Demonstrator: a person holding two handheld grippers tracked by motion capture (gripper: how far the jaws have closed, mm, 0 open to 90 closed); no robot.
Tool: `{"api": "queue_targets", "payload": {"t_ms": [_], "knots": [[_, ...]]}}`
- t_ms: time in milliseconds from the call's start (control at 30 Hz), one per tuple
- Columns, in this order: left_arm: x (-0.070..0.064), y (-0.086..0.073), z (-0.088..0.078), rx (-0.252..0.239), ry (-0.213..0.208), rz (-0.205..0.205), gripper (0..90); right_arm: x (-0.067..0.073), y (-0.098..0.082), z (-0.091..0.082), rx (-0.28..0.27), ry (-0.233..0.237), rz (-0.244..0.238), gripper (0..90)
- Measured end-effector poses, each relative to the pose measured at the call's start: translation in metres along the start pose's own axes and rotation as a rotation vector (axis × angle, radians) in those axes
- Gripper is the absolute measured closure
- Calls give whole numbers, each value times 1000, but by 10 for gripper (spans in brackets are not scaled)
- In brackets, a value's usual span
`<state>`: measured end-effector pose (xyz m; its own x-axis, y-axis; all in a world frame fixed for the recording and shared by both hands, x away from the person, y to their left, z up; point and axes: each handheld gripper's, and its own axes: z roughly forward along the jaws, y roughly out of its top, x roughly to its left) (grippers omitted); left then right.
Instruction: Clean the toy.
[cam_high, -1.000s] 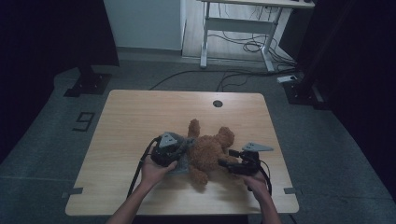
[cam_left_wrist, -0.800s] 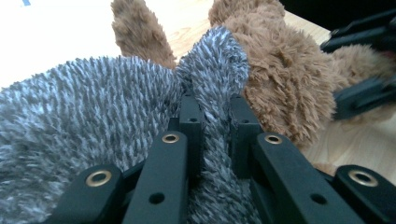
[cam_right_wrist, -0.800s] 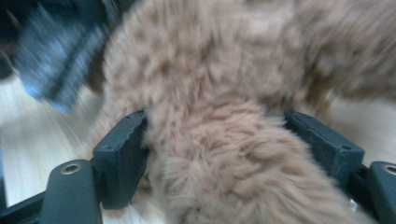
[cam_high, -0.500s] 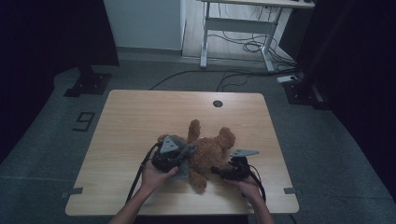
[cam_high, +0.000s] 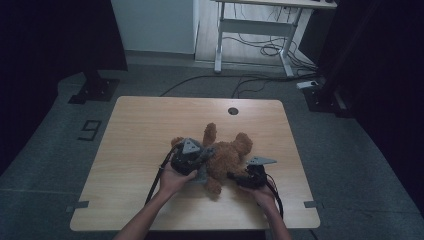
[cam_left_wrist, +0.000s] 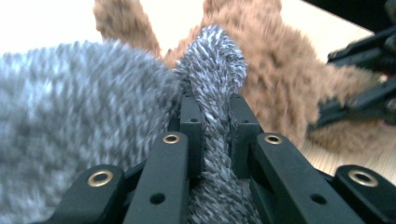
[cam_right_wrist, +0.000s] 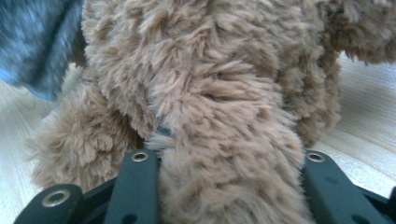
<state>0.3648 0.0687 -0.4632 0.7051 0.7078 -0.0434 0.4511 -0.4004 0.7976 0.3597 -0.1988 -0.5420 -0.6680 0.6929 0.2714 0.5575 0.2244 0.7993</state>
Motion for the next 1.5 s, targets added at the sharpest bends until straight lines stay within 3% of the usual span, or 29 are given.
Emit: {"api": "queue_targets", "payload": {"t_ms": [133, 333, 433, 500, 567, 667, 833, 1033, 1267, 1500], "knots": [[-15, 19, 7, -24, -11, 27, 790, 1, -3, -2, -1, 8, 2, 588], [-46, 50, 34, -36, -91, 52, 789, 2, -5, -3, 3, 10, 7, 586], [-57, 58, 49, -27, -107, 57, 789, 2, -5, -3, 2, 12, 12, 585], [-58, 57, 61, 7, -101, 59, 788, 1, -5, -3, 2, 15, 16, 585], [-55, 51, 71, 29, -95, 53, 787, 1, -6, -3, 0, 14, 26, 584], [-49, 45, 68, 13, -114, 21, 789, 1, -7, -3, -3, 13, 25, 585], [-47, 42, 57, 19, -78, 59, 790, 3, -8, -2, 6, 10, 32, 589], [-41, 43, 45, 36, 23, 128, 791, 3, -9, -2, 5, 11, 40, 591], [-1, 28, 28, 78, 111, 86, 793, 2, -10, -2, 1, 16, 47, 592], [20, 13, -8, -6, 98, 25, 792, 4, -10, 0, 12, 13, 54, 597]]}}
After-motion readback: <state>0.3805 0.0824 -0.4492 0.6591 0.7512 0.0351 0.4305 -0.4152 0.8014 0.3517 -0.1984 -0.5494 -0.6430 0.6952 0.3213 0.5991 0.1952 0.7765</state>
